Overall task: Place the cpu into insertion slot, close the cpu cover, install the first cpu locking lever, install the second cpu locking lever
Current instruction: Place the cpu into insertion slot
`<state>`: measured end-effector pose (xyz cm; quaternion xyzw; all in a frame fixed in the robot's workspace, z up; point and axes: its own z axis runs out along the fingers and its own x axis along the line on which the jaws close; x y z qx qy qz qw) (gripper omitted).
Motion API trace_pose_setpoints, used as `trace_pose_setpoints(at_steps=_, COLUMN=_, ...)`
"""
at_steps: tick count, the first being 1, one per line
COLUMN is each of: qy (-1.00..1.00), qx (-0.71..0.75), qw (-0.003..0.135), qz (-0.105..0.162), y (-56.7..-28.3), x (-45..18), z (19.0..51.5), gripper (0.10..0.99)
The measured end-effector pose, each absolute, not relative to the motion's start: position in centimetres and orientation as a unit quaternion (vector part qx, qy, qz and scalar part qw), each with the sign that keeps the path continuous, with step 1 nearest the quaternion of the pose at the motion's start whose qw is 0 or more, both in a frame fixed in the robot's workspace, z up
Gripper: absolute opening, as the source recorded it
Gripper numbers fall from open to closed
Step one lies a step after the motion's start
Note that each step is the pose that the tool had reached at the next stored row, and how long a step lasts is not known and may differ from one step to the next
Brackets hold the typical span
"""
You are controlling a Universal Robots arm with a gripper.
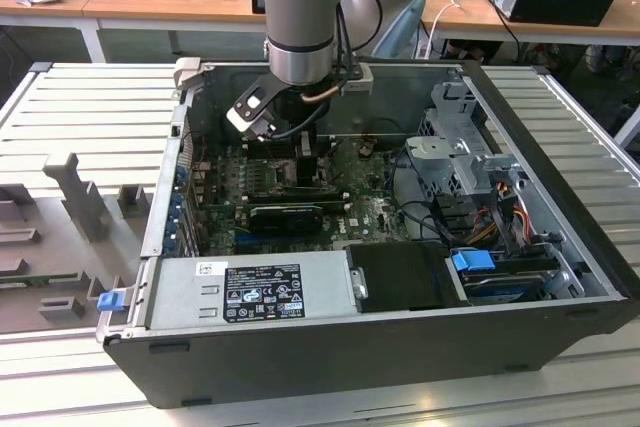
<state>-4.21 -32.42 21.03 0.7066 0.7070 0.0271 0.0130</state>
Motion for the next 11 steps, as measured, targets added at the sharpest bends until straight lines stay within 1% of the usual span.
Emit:
trace_pose_setpoints(at_steps=4, qy=0.707, qx=0.707, qw=0.013, qz=0.027, y=-31.86, x=-4.17, z=20.66, gripper=0.525)
trace_pose_setpoints(at_steps=11, qy=0.707, qx=0.707, qw=0.013, qz=0.027, y=-31.82, x=-4.17, z=20.21, gripper=0.525)
